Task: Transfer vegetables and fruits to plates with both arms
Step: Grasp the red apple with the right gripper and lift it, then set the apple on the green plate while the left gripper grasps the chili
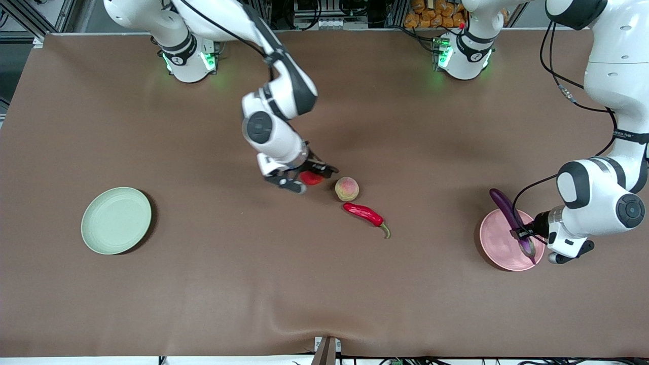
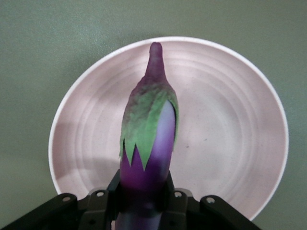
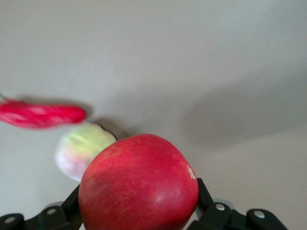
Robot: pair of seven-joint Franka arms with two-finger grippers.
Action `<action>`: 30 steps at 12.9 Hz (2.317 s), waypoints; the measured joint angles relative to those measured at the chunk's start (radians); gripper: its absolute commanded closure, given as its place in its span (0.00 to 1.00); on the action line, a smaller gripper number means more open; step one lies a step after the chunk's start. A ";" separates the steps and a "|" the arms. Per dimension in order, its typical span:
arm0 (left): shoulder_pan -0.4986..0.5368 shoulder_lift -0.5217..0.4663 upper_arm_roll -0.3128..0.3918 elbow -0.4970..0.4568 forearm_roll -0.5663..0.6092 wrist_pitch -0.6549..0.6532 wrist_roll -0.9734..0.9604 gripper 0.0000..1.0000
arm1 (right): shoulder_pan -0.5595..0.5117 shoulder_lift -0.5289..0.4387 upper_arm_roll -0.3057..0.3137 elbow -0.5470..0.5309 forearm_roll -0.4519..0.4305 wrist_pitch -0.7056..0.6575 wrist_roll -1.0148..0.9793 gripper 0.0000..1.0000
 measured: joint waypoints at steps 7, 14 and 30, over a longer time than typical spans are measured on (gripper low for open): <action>-0.001 -0.011 -0.007 0.030 0.000 0.010 0.001 0.00 | -0.089 -0.083 -0.180 0.181 -0.008 -0.240 -0.203 1.00; -0.154 -0.076 -0.088 0.063 -0.004 -0.020 -0.406 0.00 | -0.471 -0.007 -0.193 0.138 -0.077 -0.344 -0.908 1.00; -0.608 0.089 -0.060 0.082 -0.050 0.187 -1.598 0.00 | -0.886 0.252 -0.176 0.172 -0.120 -0.218 -1.548 0.00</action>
